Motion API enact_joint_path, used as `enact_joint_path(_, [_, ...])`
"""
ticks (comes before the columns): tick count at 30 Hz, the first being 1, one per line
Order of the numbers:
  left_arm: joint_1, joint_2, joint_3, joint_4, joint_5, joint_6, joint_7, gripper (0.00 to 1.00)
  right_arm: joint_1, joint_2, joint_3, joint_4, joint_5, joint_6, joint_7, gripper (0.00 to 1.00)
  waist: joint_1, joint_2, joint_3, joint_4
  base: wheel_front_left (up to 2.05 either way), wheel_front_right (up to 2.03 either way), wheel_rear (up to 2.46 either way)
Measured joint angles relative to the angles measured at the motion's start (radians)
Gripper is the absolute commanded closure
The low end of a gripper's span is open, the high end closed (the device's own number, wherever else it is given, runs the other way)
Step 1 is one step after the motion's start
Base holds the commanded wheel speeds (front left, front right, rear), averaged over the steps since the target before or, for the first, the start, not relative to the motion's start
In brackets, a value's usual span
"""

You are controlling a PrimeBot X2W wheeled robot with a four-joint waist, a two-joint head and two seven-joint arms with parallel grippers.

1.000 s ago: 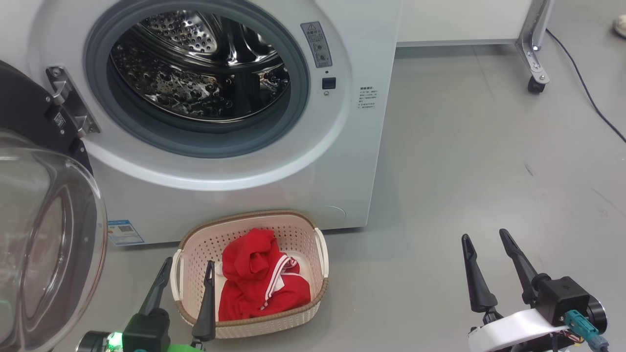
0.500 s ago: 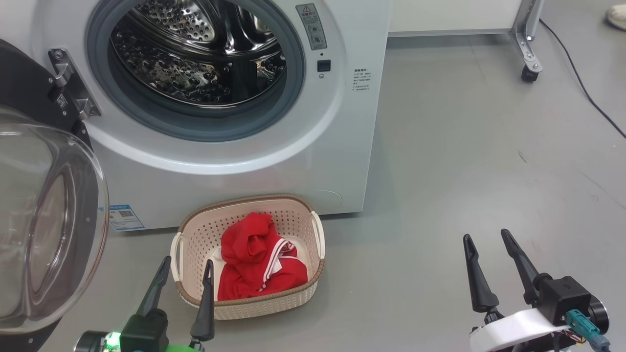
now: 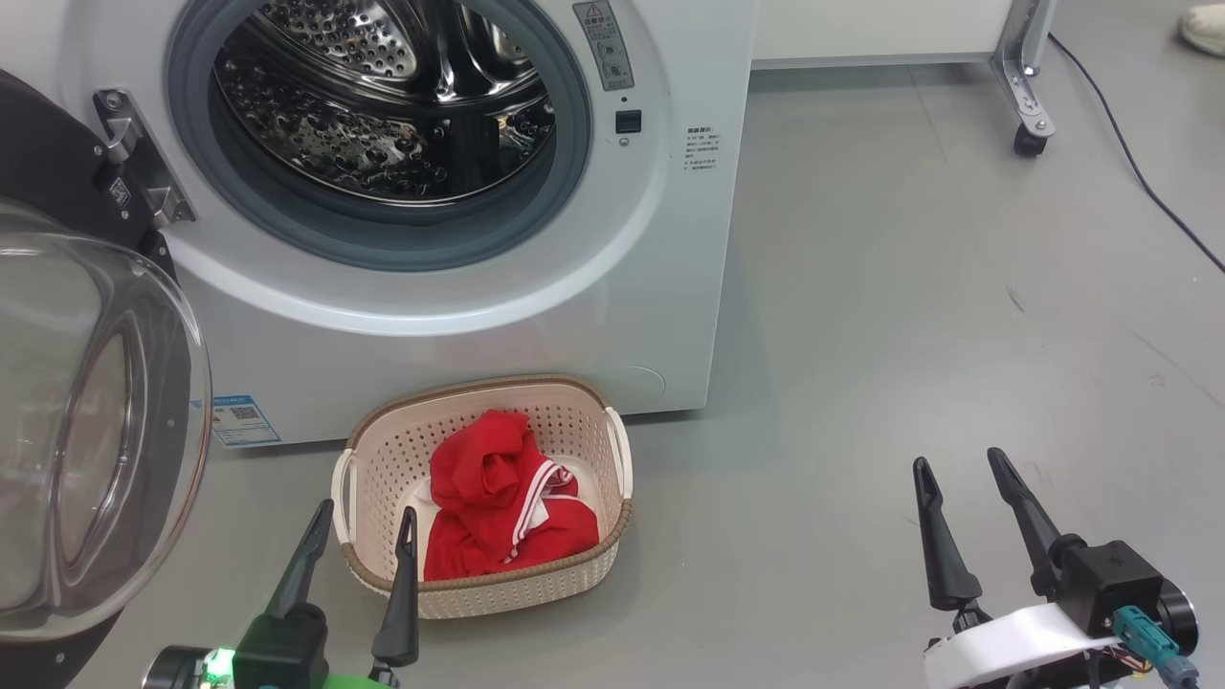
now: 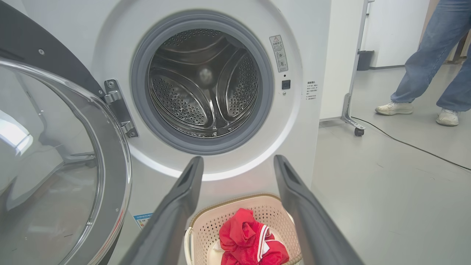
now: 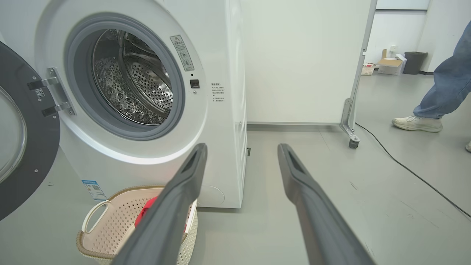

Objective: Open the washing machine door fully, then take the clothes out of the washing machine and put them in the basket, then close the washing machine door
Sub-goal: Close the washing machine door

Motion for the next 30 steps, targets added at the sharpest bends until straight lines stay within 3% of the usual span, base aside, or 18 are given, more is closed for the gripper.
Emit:
enact_joint_path(18, [0.001,0.0,-0.011,-0.002,0.012,0.003,0.008,0.0,0.003,-0.01,-0.014,-0.01,0.0,-0.01,0.001,0.0,0.0,0.0,0.004,0.015,0.0,0.0,0.0])
enact_joint_path(30, [0.0,0.0,-0.004,-0.027,0.026,0.007,0.006,0.0,0.017,-0.033,-0.022,-0.031,0.0,-0.009,0.008,0.0,0.0,0.0,0.011,0.102,0.0,0.0,0.0])
